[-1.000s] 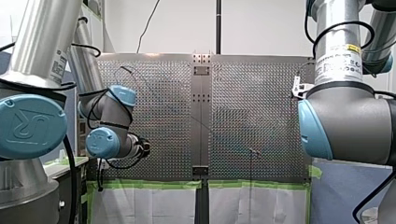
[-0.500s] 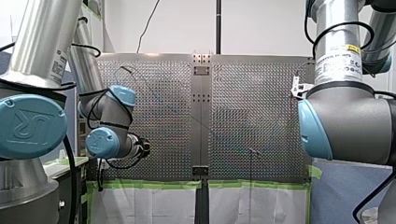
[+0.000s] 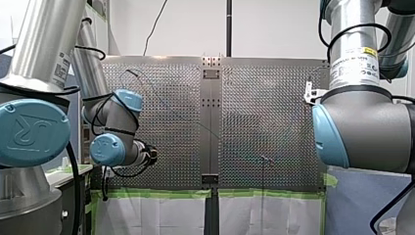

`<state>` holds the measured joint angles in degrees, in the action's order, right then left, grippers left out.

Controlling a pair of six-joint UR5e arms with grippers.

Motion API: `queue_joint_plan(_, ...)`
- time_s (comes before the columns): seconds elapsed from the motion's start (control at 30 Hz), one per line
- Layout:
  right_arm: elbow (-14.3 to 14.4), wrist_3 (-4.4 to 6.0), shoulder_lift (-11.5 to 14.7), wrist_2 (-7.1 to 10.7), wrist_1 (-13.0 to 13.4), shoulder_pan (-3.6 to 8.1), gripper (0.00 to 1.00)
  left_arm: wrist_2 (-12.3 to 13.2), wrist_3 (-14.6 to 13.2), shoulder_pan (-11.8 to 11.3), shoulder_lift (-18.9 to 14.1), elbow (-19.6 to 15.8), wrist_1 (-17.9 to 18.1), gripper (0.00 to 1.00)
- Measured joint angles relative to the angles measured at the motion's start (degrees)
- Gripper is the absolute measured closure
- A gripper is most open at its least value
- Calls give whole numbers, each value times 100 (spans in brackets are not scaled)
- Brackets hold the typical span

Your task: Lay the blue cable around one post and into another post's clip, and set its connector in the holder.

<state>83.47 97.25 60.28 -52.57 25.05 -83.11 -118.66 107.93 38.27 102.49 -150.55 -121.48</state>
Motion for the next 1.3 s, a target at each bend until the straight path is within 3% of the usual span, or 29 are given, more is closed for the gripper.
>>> queue_joint_plan(0.67,-100,-2,-61,44,-24,-59,100,6,4,5,1,-7,0,0)
queue_joint_plan(1.3,-226,30,-76,44,-109,8,100,6,-3,-1,-1,-7,0,0)
